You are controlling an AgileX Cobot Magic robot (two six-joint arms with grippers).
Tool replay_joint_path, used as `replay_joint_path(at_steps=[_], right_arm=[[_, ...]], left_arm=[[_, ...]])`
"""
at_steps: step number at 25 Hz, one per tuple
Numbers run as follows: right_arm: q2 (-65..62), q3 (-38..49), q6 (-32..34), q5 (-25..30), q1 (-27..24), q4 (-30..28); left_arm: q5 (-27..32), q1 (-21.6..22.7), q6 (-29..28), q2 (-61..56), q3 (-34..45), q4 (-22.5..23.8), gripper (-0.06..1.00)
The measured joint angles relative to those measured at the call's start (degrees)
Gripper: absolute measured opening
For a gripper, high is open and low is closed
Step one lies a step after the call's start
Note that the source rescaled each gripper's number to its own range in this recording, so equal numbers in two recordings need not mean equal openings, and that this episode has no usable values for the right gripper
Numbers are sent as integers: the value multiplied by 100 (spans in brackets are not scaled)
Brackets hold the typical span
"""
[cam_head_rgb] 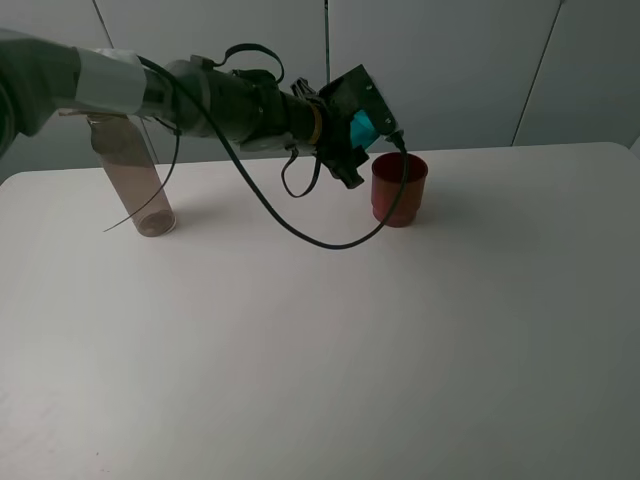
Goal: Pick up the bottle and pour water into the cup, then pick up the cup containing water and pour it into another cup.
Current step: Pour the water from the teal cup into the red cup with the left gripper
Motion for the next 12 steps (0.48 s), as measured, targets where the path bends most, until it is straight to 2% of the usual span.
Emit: replay_joint_path(at_steps=[4, 9, 12], right_arm=[[0, 0, 0, 0, 0, 0], [0, 0, 0, 0, 0, 0], [0, 0, 0, 0, 0, 0]], left_arm=[[119, -34, 111, 2, -64, 160, 14], [203, -83, 646, 2, -79, 203, 14], [243, -97, 769, 2, -79, 218, 14]])
